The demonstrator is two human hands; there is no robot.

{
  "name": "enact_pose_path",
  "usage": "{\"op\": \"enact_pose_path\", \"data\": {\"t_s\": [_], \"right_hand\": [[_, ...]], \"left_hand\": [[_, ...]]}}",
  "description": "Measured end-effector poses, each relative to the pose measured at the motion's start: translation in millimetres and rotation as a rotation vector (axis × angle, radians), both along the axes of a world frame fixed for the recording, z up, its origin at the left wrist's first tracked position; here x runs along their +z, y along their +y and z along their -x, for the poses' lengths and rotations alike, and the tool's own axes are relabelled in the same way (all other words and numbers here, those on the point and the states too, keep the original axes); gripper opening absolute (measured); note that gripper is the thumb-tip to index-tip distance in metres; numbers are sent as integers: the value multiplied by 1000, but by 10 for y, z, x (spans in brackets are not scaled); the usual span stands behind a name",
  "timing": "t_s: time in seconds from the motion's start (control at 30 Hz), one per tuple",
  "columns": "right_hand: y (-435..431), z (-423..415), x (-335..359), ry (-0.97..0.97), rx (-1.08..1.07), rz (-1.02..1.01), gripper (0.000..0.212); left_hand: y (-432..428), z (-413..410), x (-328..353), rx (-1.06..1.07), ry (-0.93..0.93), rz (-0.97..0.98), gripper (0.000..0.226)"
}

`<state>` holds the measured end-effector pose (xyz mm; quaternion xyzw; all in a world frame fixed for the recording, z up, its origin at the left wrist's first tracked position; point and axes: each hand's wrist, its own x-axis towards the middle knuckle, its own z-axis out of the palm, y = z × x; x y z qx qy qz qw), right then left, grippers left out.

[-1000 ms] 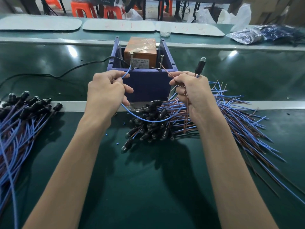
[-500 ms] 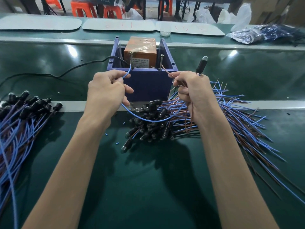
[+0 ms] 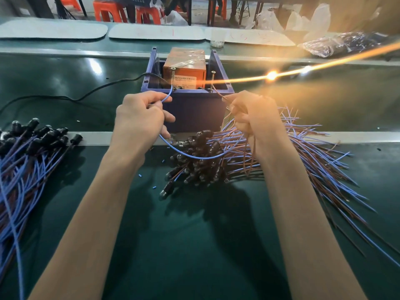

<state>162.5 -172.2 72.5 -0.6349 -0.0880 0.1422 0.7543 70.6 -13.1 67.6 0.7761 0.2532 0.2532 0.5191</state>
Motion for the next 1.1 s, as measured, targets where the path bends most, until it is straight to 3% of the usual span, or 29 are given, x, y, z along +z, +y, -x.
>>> {"op": "enact_pose_path", "data": {"t_s": [1.1], "right_hand": [[-30, 26, 64, -4, 63, 120, 25]], "left_hand": [[-66, 45, 99, -72, 59, 20, 29]]}}
